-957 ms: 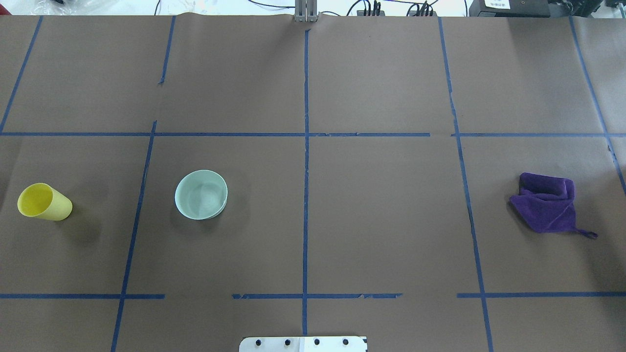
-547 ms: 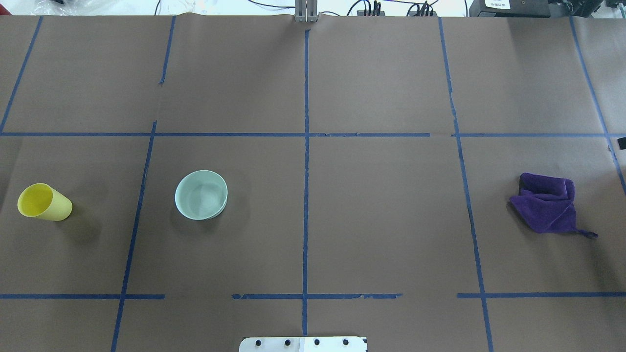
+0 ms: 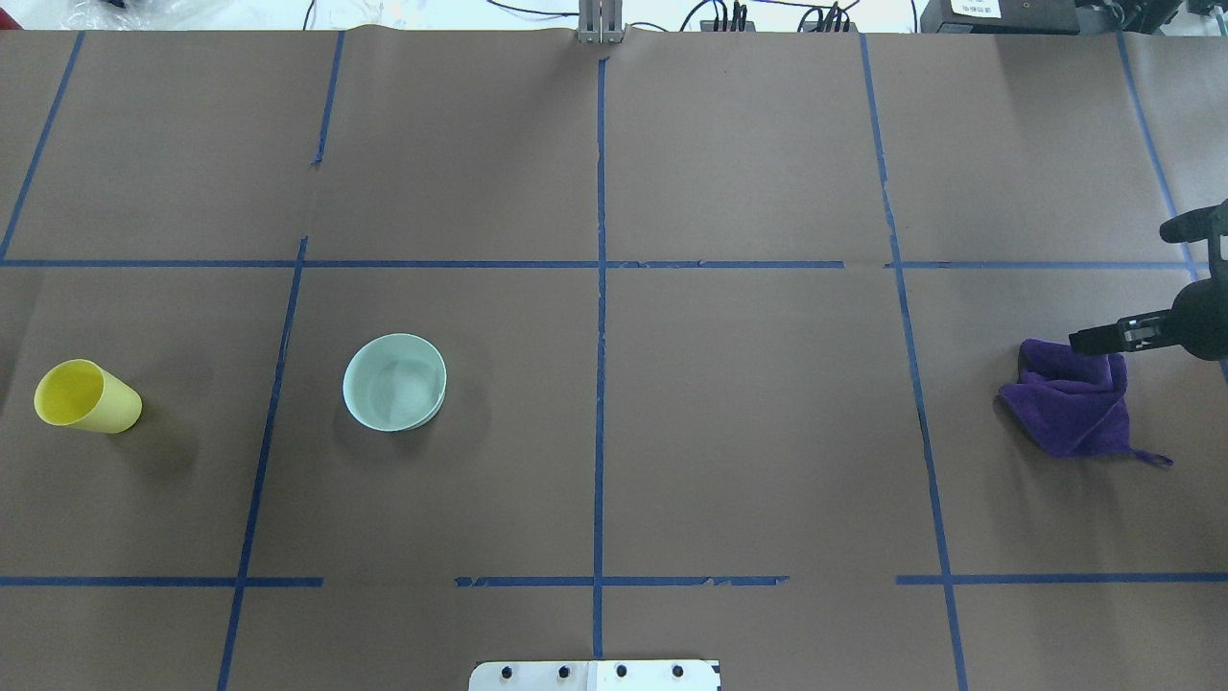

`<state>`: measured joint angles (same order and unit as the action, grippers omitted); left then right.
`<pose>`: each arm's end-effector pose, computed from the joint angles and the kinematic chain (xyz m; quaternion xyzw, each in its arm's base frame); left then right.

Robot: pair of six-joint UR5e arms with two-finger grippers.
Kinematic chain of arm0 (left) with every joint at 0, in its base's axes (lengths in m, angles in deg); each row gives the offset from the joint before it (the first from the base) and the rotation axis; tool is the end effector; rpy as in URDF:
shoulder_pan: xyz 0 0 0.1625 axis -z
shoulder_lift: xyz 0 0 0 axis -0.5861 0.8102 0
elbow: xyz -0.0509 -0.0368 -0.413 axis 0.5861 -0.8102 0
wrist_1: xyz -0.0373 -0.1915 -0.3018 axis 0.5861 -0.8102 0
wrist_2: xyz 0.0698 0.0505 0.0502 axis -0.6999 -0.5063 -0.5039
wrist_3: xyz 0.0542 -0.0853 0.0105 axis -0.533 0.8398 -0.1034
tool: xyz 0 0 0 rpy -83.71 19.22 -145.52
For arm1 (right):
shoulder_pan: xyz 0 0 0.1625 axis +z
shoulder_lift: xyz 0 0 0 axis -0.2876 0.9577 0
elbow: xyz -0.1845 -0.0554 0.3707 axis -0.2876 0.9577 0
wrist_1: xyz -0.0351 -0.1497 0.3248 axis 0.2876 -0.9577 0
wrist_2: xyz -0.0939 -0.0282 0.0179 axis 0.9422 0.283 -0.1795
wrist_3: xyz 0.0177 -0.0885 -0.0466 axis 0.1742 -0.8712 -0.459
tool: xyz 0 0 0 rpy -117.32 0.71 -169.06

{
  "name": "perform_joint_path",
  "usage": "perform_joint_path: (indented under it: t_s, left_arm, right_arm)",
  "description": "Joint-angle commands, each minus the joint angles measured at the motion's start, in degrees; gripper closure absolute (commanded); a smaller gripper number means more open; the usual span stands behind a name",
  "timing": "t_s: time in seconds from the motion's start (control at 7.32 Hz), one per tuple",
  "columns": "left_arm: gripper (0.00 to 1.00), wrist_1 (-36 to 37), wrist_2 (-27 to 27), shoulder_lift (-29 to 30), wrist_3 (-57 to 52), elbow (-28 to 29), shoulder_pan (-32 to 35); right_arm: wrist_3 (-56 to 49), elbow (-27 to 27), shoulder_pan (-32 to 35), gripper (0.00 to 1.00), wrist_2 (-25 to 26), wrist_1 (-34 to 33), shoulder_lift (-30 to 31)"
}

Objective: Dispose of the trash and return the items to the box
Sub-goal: 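Reach the right gripper down and grasp the purple cloth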

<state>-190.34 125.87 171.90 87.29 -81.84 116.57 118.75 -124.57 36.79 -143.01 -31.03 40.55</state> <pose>0.0098 -0.4571 0.4915 0.3664 0.3860 0.1716 0.8290 -0.1489 -0.3526 0.5271 0.1490 -0.3809 -0.0418 0.9116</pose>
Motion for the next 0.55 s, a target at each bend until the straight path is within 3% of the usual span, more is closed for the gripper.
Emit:
perform_joint_path:
  t_s: [0.0,0.14,0.41]
  left_arm:
    - [0.0,-0.28,0.14,-0.02,0.03,-0.06,0.0]
    - [0.0,-0.28,0.15,-0.02,0.04,-0.23,0.0]
    - [0.0,-0.28,0.23,-0.11,0.04,-0.5,0.0]
  right_arm:
    - [-0.33,0.1,-2.7,0.81,1.2,0.07,3.07]
    - [-2.43,-0.08,-2.53,1.0,2.51,0.07,4.04]
    - [-8.31,-3.49,3.32,1.0,-1.14,-5.59,4.14]
